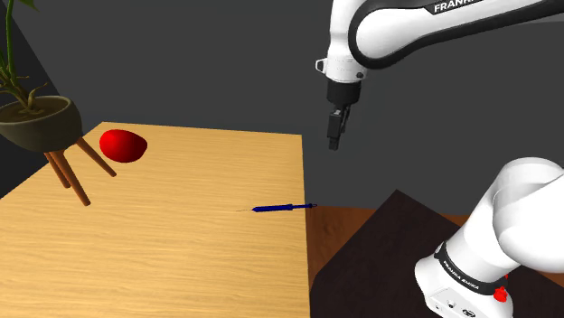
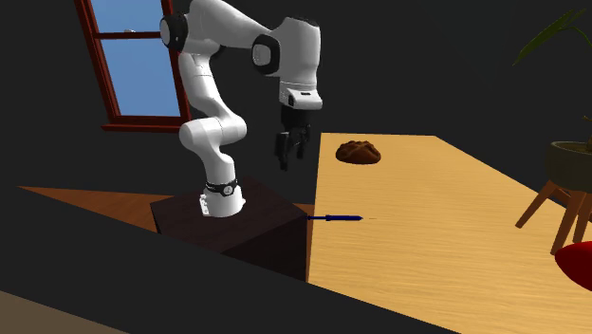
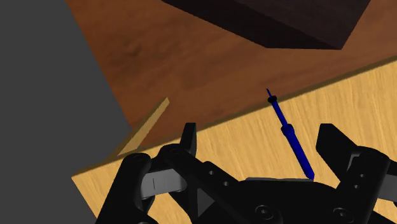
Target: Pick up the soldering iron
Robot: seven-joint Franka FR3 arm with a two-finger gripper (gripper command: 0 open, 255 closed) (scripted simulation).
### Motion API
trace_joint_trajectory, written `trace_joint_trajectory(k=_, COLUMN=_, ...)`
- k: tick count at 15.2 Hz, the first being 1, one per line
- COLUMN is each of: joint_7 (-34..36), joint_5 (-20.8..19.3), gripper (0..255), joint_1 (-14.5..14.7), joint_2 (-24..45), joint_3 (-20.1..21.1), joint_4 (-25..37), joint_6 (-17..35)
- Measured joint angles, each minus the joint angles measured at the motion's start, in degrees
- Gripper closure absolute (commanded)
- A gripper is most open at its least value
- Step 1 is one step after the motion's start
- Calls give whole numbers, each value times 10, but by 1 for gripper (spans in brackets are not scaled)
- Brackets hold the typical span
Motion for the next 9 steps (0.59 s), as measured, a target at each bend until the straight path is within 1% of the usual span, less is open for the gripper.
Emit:
trace_joint_trajectory(k=3, joint_7=-28, joint_5=10, gripper=0, joint_1=17, joint_2=44, joint_3=7, joint_4=-6, joint_6=49)
trace_joint_trajectory(k=9, joint_7=-86, joint_5=29, gripper=0, joint_1=49, joint_2=151, joint_3=23, joint_4=13, joint_6=137)
